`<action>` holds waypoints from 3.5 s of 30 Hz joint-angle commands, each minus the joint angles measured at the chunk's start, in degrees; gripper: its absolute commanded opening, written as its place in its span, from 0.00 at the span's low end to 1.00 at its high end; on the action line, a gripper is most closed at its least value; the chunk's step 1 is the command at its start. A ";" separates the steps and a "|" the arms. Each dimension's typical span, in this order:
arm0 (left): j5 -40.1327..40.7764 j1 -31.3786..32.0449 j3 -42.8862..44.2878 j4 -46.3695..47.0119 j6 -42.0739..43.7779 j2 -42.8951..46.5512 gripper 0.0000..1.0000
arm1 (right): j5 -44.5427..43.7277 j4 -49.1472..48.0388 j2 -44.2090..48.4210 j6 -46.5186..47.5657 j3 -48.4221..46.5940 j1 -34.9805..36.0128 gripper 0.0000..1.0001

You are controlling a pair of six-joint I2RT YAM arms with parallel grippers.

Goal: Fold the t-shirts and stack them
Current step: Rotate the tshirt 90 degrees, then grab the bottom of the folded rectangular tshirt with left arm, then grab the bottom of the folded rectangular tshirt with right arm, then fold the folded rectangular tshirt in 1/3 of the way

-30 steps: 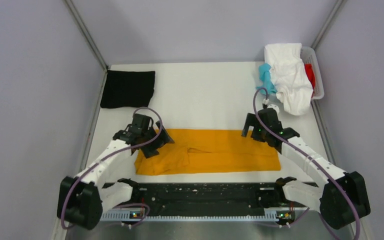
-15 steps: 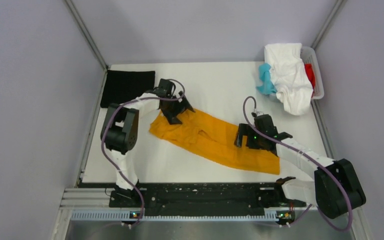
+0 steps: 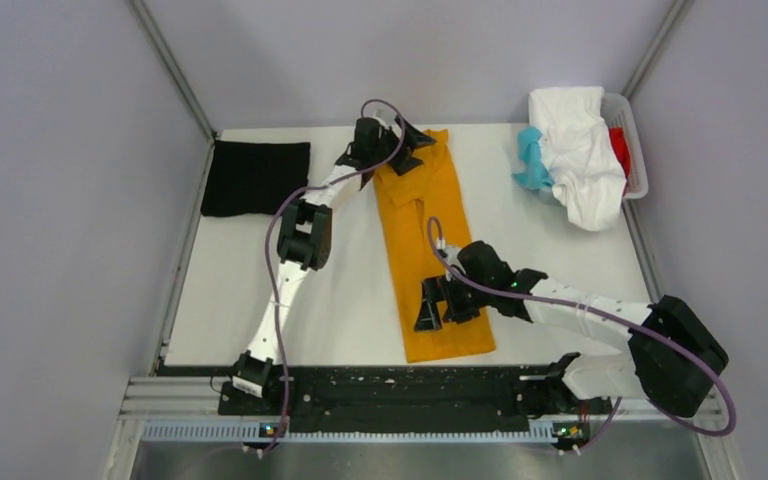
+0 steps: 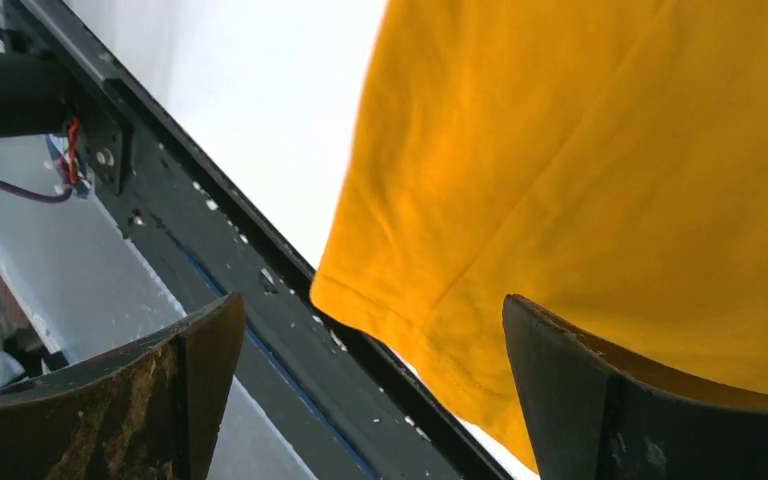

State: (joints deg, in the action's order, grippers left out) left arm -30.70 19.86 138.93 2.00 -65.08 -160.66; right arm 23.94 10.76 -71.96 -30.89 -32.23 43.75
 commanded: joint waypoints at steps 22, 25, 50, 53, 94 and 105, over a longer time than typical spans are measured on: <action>23.28 14.76 -69.86 -21.58 25.08 71.42 0.98 | -23.51 28.54 22.99 -14.80 2.43 -0.17 0.86; 25.98 20.22 -84.90 -22.83 17.46 82.11 0.97 | -22.37 26.60 22.61 -14.81 3.69 -0.15 0.80; 28.20 46.24 -97.54 -18.71 -3.26 73.28 0.20 | -23.05 26.46 23.07 -15.90 9.80 -0.06 0.49; 28.75 46.28 -98.01 -19.66 -4.62 72.79 0.06 | -25.16 29.24 23.65 -15.75 7.76 -0.04 0.49; 38.03 37.63 -85.26 -30.34 6.25 77.85 0.00 | -33.52 15.82 17.06 -11.13 -6.43 -0.78 0.00; 34.01 19.68 -67.98 -30.17 18.52 65.70 0.00 | -28.08 -1.40 -4.28 -5.13 -19.28 -13.86 0.00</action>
State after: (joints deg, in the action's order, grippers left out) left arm 4.95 43.00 63.31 -27.40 -52.82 -90.74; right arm -5.85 17.82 -71.24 -39.72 -45.74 32.82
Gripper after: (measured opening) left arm 0.012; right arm 0.010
